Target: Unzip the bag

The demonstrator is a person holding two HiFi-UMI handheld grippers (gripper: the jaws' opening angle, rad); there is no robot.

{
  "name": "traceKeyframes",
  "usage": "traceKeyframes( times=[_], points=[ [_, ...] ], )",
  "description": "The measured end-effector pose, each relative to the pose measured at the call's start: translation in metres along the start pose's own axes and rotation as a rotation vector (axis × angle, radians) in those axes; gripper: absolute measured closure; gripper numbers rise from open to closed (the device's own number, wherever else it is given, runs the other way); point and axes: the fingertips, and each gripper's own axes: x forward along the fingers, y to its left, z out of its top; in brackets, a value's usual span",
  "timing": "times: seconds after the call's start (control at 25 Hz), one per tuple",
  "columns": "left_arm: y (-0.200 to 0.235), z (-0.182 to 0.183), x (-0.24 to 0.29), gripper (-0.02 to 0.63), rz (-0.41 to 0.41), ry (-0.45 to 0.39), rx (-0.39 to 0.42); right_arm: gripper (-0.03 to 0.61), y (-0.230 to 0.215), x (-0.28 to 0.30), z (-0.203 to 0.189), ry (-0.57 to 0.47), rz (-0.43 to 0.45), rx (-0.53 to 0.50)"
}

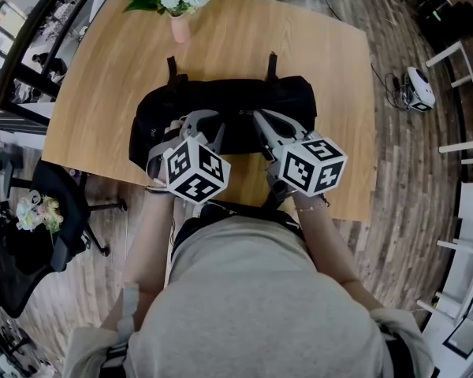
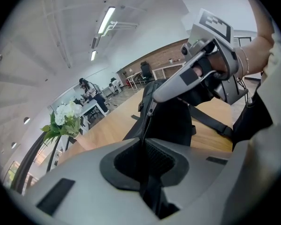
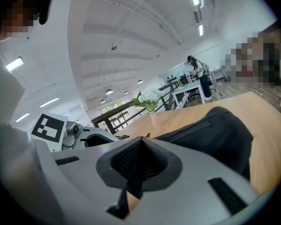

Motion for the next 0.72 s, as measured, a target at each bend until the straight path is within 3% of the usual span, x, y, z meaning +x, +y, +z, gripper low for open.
traceKeyframes(
  times=[0.72],
  points=[
    [0.008, -0.001, 0.000, 0.571, 0.036, -0.013, -0.093, 0.568, -0.057, -0.042, 0.025, -0.090, -0.130, 0.041]
  ],
)
